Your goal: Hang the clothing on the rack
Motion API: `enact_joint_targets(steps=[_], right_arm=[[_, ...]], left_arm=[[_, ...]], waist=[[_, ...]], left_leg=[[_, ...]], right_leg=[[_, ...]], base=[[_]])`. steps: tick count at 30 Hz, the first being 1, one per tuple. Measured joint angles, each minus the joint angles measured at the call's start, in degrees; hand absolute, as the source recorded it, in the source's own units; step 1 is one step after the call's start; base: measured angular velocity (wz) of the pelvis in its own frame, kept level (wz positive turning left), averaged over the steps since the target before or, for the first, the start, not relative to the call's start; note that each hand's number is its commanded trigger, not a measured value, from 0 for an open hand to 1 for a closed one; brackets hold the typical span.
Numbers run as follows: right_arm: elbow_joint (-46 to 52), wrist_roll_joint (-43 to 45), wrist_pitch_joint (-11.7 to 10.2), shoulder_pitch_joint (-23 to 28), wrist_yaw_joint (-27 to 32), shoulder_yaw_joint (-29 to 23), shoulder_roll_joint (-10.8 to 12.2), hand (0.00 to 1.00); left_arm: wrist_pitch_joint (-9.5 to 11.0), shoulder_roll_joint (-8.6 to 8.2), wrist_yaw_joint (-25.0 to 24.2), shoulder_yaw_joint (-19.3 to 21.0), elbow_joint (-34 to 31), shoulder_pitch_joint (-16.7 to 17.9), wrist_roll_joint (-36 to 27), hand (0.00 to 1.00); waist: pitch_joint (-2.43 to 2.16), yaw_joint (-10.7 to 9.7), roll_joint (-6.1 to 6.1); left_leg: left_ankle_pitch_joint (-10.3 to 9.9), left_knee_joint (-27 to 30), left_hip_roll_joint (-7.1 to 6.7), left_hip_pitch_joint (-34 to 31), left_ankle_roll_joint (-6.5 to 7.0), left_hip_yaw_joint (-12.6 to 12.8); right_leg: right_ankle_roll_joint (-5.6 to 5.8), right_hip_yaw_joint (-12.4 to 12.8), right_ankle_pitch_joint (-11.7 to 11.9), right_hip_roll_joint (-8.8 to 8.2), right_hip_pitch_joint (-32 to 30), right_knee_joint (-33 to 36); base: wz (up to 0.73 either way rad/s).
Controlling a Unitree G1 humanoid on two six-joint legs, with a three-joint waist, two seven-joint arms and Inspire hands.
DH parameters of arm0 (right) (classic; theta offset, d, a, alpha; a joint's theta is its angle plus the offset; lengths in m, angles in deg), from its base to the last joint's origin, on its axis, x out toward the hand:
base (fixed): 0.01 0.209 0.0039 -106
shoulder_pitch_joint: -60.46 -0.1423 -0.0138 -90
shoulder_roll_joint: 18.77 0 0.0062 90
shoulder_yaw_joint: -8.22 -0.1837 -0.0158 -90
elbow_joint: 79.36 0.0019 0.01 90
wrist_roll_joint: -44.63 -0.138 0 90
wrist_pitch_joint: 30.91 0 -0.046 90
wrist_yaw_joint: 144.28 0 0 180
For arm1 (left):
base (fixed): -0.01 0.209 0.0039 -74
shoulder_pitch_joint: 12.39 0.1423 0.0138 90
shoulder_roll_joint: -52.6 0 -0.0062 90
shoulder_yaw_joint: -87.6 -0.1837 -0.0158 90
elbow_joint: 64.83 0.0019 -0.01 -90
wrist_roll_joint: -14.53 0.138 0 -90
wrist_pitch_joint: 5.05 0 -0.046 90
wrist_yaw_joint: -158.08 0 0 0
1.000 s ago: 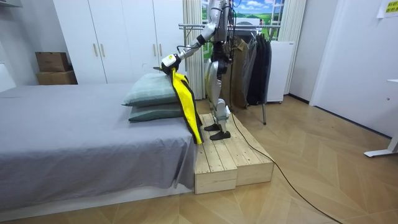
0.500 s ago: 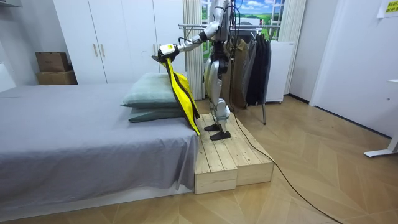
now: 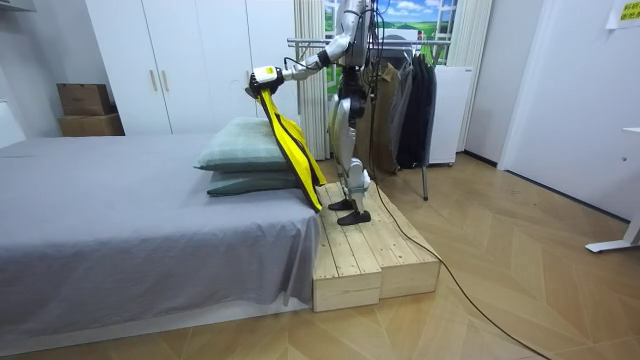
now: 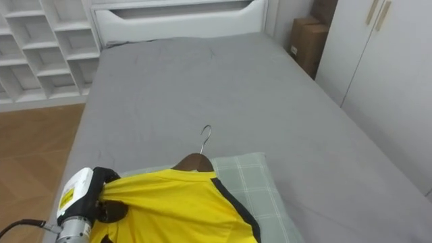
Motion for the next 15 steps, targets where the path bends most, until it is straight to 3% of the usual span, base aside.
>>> enact_joint_targets(steps=[15], right_arm=[[-0.1,0.83,0.28,0.64,-0.07,-0.43,-0.26,0.0]], left_arm=[[0.0,0.01,0.08,-0.02,-1.75,0.12,-2.32,1.0]], waist=[[-0.1,0.28,-0.14]], left_leg=[[0.07,-0.55,-0.01,1.58,0.1,0.74]], right_leg=[[0.04,0.89,-0.03,0.08,1.32,0.03]], base=[[-0.02]])
